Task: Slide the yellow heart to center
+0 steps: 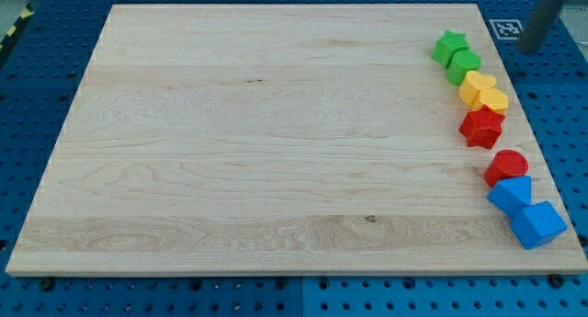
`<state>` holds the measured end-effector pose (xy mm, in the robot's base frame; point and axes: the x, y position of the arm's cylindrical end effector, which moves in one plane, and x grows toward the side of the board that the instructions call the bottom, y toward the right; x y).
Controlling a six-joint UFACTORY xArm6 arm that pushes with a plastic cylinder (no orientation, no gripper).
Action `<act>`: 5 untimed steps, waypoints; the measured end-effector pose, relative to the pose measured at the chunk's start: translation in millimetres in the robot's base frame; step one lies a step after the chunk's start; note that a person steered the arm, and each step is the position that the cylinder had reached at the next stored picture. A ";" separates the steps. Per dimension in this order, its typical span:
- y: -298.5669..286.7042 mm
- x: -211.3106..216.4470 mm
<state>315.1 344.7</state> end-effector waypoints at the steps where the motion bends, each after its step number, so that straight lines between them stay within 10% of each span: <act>1: -0.2 37.2; 5: -58.2 69.6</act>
<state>384.7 286.5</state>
